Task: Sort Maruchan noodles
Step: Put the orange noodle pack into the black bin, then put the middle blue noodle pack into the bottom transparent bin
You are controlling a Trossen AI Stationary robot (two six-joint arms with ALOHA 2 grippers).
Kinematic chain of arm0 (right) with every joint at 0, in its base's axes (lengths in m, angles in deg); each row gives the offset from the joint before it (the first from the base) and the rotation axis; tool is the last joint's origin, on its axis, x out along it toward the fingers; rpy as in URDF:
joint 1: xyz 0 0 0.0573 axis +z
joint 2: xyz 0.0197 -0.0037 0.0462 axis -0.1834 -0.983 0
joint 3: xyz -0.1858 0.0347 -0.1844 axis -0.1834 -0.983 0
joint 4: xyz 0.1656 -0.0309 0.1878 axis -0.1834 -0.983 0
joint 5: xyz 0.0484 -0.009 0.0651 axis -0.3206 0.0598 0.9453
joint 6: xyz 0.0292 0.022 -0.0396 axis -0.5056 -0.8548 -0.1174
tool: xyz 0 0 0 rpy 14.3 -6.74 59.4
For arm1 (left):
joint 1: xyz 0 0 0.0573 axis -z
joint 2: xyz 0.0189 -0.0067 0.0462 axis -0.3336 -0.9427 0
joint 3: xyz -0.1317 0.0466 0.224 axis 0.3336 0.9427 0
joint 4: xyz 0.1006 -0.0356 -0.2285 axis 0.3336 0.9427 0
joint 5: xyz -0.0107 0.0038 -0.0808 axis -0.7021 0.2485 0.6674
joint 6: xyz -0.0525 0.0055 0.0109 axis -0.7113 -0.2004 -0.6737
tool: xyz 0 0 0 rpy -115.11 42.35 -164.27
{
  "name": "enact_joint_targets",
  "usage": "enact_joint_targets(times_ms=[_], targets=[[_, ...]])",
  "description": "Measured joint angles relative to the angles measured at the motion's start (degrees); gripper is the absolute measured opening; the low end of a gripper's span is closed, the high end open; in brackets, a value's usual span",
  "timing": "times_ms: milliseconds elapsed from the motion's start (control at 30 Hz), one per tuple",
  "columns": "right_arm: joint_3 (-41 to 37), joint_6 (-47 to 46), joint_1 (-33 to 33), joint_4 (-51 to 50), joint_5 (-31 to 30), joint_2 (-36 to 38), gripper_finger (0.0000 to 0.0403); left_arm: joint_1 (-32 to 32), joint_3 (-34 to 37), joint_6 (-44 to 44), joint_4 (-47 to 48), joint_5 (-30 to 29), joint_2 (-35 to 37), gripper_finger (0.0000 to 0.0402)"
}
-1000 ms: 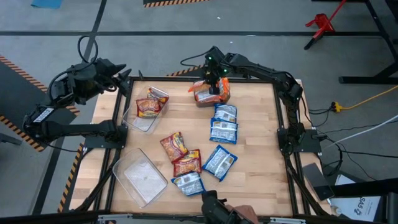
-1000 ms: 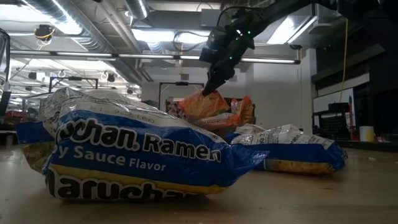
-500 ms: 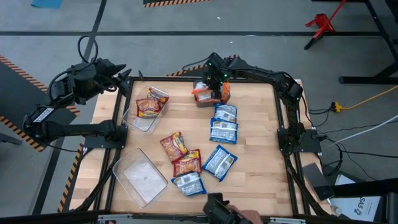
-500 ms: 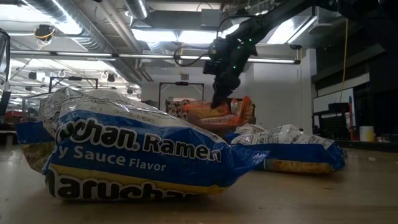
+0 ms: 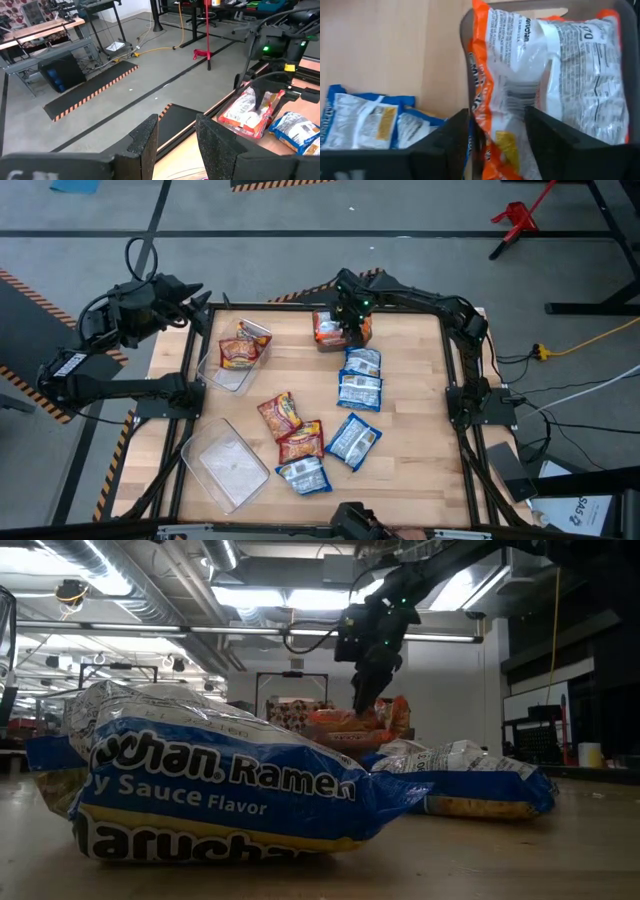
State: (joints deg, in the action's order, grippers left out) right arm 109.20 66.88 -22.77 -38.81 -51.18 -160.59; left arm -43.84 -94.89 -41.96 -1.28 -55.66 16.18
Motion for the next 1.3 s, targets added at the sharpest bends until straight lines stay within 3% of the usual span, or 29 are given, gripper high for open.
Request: enact_joint_targets(times_ms=[267, 500, 933, 1100, 1300], targets=[[0.0, -2.7, -0.1, 0.9, -0.2, 5.5, 0.0195, 0.0, 0.0, 0.0, 0.0, 0.1, 0.0, 0.0127], [-0.8, -11.0, 0.0, 15.0, -2.1, 5.6, 0.0188, 0.0, 0.0, -0.1, 0.1, 0.1, 0.0, 0.0127], [-15.1, -14.9, -0.3, 22.0, -7.0, 5.7, 0.017, 0.0, 0.0, 0.1, 0.1, 0.1, 0.0, 0.0127], [-13.1, -16.4, -0.4, 18.8, -7.7, 6.5, 0.017, 0.0, 0.0, 0.1, 0.1, 0.1, 0.0, 0.0127], [-7.7, -18.9, 0.9, 16.1, -8.5, 13.0, 0.017, 0.0, 0.0, 0.1, 0.3, 0.1, 0.0, 0.0127]])
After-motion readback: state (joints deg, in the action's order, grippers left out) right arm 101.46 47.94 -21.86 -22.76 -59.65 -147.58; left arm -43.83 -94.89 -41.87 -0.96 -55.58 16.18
